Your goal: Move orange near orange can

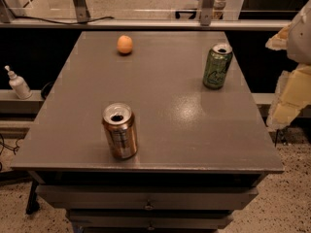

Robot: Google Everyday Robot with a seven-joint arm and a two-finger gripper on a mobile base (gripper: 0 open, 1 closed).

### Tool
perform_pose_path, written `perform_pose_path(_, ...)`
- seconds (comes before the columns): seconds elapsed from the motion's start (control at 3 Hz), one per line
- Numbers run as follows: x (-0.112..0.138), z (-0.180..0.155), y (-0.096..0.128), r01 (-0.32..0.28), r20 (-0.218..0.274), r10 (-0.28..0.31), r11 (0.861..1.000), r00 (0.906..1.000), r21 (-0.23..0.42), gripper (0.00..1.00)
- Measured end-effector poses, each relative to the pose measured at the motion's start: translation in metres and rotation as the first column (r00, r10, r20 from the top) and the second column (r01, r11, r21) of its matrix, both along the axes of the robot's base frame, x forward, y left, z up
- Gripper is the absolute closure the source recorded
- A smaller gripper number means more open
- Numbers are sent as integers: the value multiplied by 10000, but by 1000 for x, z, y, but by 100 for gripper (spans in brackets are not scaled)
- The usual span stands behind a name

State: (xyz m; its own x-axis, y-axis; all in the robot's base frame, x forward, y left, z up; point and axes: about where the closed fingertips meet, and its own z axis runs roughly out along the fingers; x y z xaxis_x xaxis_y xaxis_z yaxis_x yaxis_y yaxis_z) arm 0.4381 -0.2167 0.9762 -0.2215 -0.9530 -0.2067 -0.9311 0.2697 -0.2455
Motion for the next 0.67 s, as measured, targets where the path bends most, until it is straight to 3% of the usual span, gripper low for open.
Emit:
perform_pose_path(0.33, 0, 0, 0, 0, 0, 0, 10000, 10000, 0, 0)
perform_pose_path(0.67, 13, 3, 4, 82, 246, -98, 9979, 9996, 647, 0)
